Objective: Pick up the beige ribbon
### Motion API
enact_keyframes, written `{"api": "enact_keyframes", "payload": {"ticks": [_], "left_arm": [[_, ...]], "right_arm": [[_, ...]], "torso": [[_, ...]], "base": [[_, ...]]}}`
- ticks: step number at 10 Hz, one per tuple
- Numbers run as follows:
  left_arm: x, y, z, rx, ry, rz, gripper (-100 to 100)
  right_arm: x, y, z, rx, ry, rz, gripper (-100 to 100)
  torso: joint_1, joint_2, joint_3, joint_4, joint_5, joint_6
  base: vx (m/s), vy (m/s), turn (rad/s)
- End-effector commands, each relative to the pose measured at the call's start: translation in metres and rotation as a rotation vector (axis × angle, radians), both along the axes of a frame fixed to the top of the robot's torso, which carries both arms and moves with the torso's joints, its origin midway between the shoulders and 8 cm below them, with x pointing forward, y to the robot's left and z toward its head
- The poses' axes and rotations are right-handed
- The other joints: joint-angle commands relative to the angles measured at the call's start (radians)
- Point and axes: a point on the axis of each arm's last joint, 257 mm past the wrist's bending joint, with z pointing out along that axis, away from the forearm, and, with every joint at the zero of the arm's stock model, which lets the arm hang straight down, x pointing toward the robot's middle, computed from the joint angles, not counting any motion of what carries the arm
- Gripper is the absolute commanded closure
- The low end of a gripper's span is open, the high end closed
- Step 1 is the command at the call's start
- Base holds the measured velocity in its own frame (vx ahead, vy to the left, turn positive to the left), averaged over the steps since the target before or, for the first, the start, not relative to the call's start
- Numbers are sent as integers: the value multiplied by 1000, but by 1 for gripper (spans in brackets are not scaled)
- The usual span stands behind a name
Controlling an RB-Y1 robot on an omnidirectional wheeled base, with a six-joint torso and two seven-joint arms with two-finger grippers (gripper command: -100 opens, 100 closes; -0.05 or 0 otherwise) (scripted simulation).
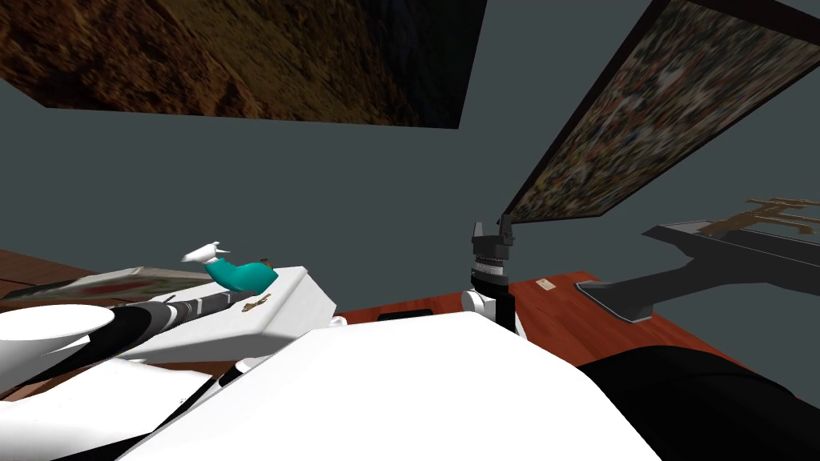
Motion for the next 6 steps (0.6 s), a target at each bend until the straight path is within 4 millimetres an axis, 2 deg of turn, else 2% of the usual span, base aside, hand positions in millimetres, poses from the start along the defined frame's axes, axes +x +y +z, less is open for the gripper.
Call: {"api": "enact_keyframes", "payload": {"ticks": [1, 4, 6], "left_arm": [[-11, -4, -9, -54, 26, 20, -100], [-20, -10, -17, -102, 51, 33, -100], [-33, -22, -30, -176, 92, 50, -100]], "right_arm": [[0, 0, 0, 0, 0, 0, 0], [0, 0, 0, 0, 0, 0, 0], [0, 0, 0, 0, 0, 0, 0]], "torso": [[0, 0, 0, 0, 0, 0], [0, 0, 0, 0, 0, 0], [0, 0, 0, 0, 0, 0]], "base": [[23, 7, -23], [22, 5, -13], [29, 7, -24]]}}
